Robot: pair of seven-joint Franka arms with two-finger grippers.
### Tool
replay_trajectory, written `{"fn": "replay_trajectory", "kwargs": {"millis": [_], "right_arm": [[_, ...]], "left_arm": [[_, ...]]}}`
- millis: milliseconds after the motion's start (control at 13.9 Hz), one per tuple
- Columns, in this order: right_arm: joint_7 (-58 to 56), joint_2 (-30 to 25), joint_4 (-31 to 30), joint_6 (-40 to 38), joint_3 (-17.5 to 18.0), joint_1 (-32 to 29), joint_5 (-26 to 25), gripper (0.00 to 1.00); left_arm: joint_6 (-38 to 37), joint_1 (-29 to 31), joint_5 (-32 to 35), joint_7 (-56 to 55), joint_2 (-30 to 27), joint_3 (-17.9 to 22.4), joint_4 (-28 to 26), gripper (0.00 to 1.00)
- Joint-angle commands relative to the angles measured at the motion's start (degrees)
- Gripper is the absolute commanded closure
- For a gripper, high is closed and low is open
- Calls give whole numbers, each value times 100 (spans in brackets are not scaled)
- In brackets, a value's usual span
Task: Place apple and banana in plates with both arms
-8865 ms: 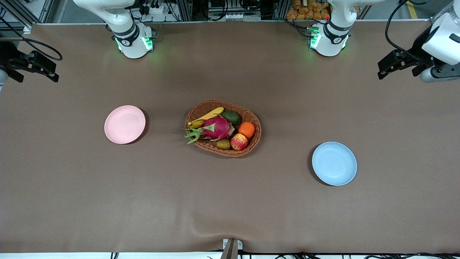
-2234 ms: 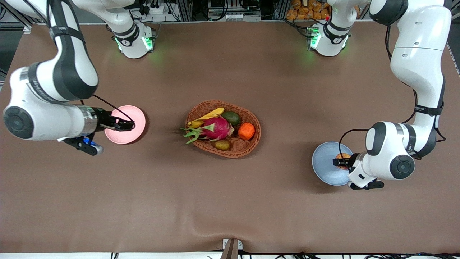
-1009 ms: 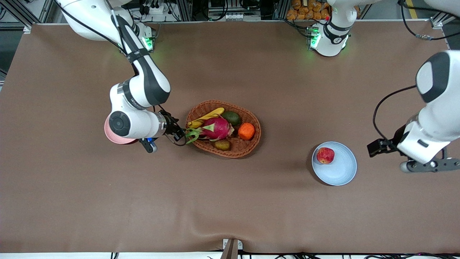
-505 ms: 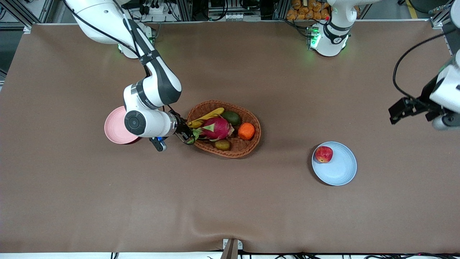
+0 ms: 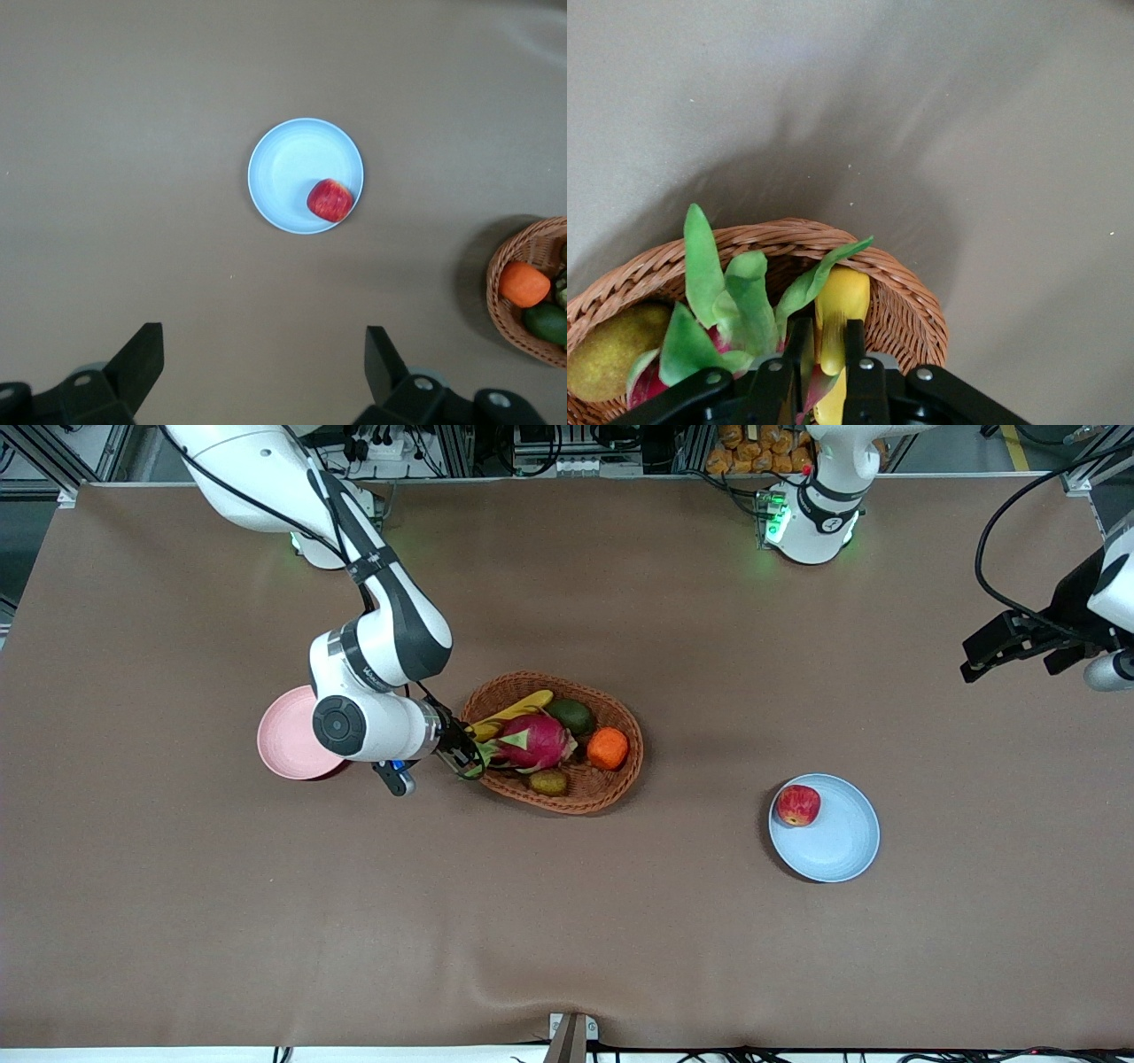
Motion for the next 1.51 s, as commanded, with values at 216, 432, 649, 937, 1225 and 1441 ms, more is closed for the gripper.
{"fn": "replay_trajectory", "kwargs": {"millis": [216,432,649,937,1225,1441], "right_arm": [[-26,-61,296,-490,-54,-33,96,100],[-305,-96,1069,-1860,-54,-410,87,100],[-605,-105,1835,-2943,-72,-692,70,100],[-2981,-263,1925,-3402,-124,-1105,-823,100],[-5716,-237,1802,-3219,-133,-1727,-1679,100],[-6353,-219,1136,-2282,-142,-1923,-2124,100]], "left_arm": [[-169,-391,-88,48,-343,472,-267,0],[-222,-391,-88,48,-343,463,-267,0],[-213,-391,-88,48,-308,463,-232,0],[-205,-400,-88,39,-291,428,-232,0],[-117,-426,-88,39,-203,419,-249,0],[-117,-391,-97,57,-203,419,-249,0]]}}
